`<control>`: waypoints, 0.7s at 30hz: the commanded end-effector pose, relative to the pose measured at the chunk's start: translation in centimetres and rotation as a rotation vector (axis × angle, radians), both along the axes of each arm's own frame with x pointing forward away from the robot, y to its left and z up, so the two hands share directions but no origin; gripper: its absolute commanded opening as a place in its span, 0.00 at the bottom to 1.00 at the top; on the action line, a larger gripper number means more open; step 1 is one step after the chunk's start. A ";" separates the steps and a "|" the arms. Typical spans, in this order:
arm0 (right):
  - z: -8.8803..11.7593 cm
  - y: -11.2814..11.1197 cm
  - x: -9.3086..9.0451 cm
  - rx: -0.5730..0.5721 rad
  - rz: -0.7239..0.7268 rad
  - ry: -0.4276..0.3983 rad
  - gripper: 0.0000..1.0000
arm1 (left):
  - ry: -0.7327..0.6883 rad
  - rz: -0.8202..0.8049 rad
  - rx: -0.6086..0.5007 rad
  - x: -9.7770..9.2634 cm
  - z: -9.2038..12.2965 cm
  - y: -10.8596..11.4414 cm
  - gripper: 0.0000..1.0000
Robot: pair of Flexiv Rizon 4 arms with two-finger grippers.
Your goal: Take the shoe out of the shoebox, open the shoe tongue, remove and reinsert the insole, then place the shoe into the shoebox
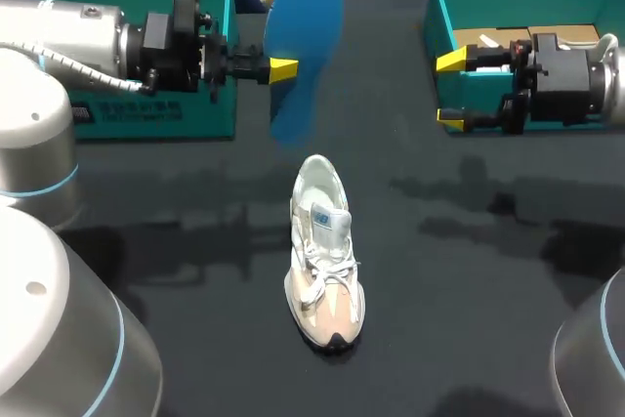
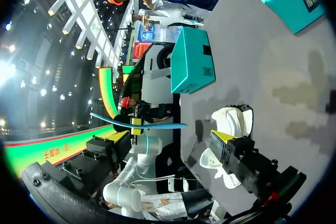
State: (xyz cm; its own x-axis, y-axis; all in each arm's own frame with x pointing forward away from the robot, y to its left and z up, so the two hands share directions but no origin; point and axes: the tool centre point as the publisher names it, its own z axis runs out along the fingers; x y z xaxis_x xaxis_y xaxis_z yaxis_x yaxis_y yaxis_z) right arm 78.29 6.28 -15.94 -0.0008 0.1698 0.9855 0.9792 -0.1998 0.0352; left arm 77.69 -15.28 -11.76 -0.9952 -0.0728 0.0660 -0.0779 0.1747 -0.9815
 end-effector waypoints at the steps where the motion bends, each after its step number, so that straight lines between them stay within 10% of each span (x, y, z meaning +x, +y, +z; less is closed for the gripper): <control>1: 0.0 0.1 0.0 -0.004 0.000 0.002 1.00 | -0.129 -0.083 0.131 1.0 0.3 0.4 0.00; 11: 0.0 0.1 0.0 -0.004 0.000 0.002 1.00 | -0.129 -0.083 0.131 1.0 0.3 0.4 0.00; 21: 0.0 0.1 0.0 -0.004 0.000 0.002 1.00 | -0.433 -0.114 0.107 1.4 -0.2 0.3 0.00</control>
